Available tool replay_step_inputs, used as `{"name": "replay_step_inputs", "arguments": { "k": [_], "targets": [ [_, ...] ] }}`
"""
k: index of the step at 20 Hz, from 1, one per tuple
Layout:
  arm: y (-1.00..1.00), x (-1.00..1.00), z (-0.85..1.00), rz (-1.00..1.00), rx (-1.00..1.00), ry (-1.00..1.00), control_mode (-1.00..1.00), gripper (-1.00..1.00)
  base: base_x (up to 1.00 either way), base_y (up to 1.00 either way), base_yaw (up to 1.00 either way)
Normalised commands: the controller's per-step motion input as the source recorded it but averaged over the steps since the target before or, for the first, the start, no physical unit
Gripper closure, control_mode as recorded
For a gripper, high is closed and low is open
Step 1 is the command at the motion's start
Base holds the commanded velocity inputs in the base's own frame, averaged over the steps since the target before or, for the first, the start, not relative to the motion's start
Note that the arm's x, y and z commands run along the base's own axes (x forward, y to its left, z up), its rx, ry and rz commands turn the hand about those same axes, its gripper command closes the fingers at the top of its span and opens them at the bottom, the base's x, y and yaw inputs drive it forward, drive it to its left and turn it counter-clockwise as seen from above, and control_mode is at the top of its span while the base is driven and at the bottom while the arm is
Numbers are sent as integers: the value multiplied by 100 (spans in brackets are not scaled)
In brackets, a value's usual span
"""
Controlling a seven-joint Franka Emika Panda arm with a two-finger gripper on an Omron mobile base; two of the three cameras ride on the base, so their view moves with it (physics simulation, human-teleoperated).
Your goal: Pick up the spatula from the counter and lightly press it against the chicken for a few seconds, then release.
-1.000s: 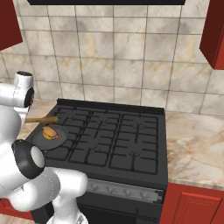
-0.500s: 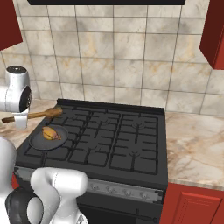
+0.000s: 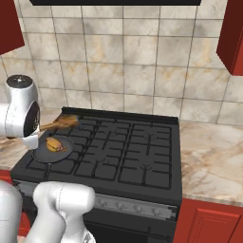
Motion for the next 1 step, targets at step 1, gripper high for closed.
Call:
{"name": "replay_step_inputs", "arguments": {
  "k": [1],
  "targets": [
    [-77, -50, 39, 2, 0, -10, -100, 100, 0, 0, 0]
  ]
}}
